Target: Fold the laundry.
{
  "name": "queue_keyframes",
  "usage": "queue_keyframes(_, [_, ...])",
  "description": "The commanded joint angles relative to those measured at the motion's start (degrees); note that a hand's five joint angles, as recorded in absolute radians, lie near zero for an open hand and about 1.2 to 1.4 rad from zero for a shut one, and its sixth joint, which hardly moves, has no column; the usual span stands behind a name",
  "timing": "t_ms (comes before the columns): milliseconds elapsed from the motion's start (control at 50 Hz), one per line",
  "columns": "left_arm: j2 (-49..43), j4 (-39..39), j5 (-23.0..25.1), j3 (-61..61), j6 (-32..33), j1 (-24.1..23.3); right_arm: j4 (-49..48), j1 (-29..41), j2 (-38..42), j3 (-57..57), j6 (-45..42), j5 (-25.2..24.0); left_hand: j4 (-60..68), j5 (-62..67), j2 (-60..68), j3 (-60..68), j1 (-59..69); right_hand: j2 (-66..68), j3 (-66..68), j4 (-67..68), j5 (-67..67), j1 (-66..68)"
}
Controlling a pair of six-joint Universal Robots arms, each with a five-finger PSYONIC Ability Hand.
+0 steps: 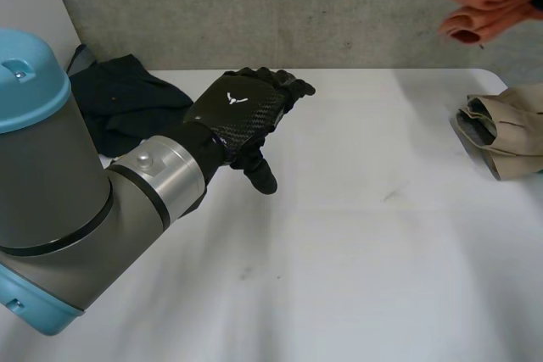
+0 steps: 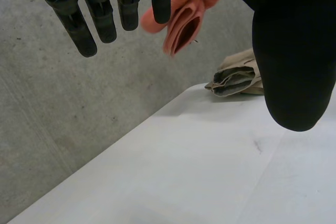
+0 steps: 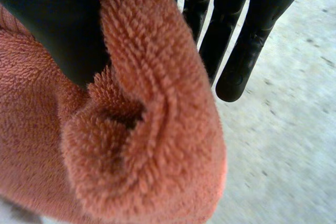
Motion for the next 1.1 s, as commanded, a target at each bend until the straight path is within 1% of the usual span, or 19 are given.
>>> queue_keyframes(20, [0.0,0.1,0.0,-0.3,0.0,0.0,-3.3,-7.1,7.8,-1.8,0.7,-2.9,0.4,-0.6,0.3,-0.1,1.7,13.7,14.8,11.9,18.3,28.5])
queue_keyframes(180, [-0.1,0.1,0.0,-0.6,0.0,-0.2,-3.5,-13.5,17.8,2.6,-0.7,-12.3,0.4,-0.6,0.3,-0.1,1.7,13.7,14.8,11.9,18.3,28.5])
queue_keyframes(300, [-0.4,0.1,-0.1,-0.7,-0.1,-0.5,-3.3,-16.3,18.1,8.6,-3.8,-14.6,0.4,-0.6,0.3,-0.1,1.7,10.9,12.0,9.2,15.5,25.8])
queue_keyframes(320, [-0.4,0.1,-0.1,-0.7,-0.1,-0.5,-3.0,-16.6,17.6,9.4,-4.0,-14.6,0.4,-0.6,0.3,-0.1,1.7,-1.6,-0.5,-3.3,3.0,13.2])
queue_keyframes(340, [-0.4,0.1,-0.1,-0.7,-0.1,-0.5,-2.5,-17.1,15.8,11.1,-4.2,-14.3,0.4,-0.6,0.3,-0.1,1.7,-40.7,-39.6,-42.4,-36.1,-25.9])
queue_keyframes(360, [-0.4,0.1,-0.1,-0.7,-0.1,-0.5,-2.3,-17.3,14.4,12.0,-4.3,-13.9,0.4,-0.6,0.3,-0.1,1.7,-56.3,-55.2,-58.1,-51.7,-41.5])
queue_keyframes(400, [-0.4,0.1,-0.1,-0.7,-0.1,-0.5,-1.6,-17.7,11.1,14.3,-4.4,-13.4,0.4,-0.6,0.3,-0.1,1.7,-56.3,-55.2,-58.1,-51.7,-41.5])
queue_keyframes(500, [-0.4,0.1,-0.1,-0.6,-0.1,-0.5,4.1,-21.0,0.9,17.2,-4.7,-9.0,0.4,-0.6,0.3,-0.1,1.7,-56.3,-55.2,-58.1,-51.7,-41.5])
queue_keyframes(660, [0.0,0.1,-0.1,-0.6,-0.1,-0.5,13.4,-24.6,-7.0,16.1,-13.1,-4.2,0.4,-0.6,0.3,-0.1,1.7,-56.3,-55.2,-58.1,-51.7,-41.5])
queue_keyframes(740, [0.2,0.1,-0.1,-0.5,-0.1,-0.4,14.6,-24.5,-10.8,16.4,-21.1,4.8,0.2,-0.8,0.2,-0.3,1.5,-56.3,-55.2,-58.1,-51.7,-41.5])
queue_keyframes(780, [0.6,0.1,-0.1,-0.4,-0.2,-0.3,14.7,-24.0,-13.7,16.3,-26.5,12.7,0.0,-0.9,0.0,-0.4,1.3,-56.3,-55.2,-58.1,-51.7,-41.5])
queue_keyframes(820, [1.0,0.2,-0.2,-0.3,-0.1,-0.1,14.5,-22.4,-16.4,17.5,-29.8,18.8,-0.1,-1.1,-0.2,-0.6,1.2,-56.3,-55.2,-58.1,-51.7,-41.5])
queue_keyframes(860, [1.5,0.4,-0.4,-0.3,0.0,0.1,14.3,-19.6,-17.8,18.5,-30.1,21.6,-0.7,-1.6,-0.7,-1.1,0.7,-56.3,-55.2,-58.1,-51.7,-41.5])
queue_keyframes(900, [1.7,1.0,-0.8,0.0,0.5,0.3,14.0,-12.4,-20.3,20.5,-28.3,21.9,-1.7,-2.7,-1.7,-2.1,-0.4,-56.3,-55.2,-58.1,-51.7,-41.5])
queue_keyframes(940, [1.8,3.3,-2.4,0.2,0.5,1.8,13.8,-8.7,-22.3,22.2,-26.5,20.8,-1.7,-2.6,-1.7,-2.1,-0.3,-56.3,-55.2,-58.1,-51.7,-41.5])
queue_keyframes(980, [1.8,5.6,-4.0,0.4,0.5,4.8,13.6,-3.3,-26.4,26.8,-23.0,17.5,-1.7,-2.6,-1.7,-2.1,-0.3,-56.3,-55.2,-58.1,-51.7,-41.5])
queue_keyframes(1000, [1.7,7.8,-5.5,0.4,0.8,8.5,13.5,-1.6,-27.6,28.6,-21.9,16.1,-1.5,-2.4,-1.5,-1.9,-0.2,-56.3,-55.2,-58.1,-51.7,-41.5])
queue_keyframes(1020, [1.6,8.8,-5.9,0.5,0.9,10.1,12.9,1.2,-29.8,32.1,-20.1,12.7,-1.5,-2.4,-1.5,-1.9,-0.2,-56.3,-55.2,-58.1,-51.7,-41.5])
queue_keyframes(1100, [-0.3,12.9,-6.0,2.0,1.3,18.1,10.8,7.0,-33.9,39.1,-18.1,6.6,-1.0,-1.9,-1.0,-1.4,0.3,-56.3,-55.2,-58.1,-51.7,-41.5])
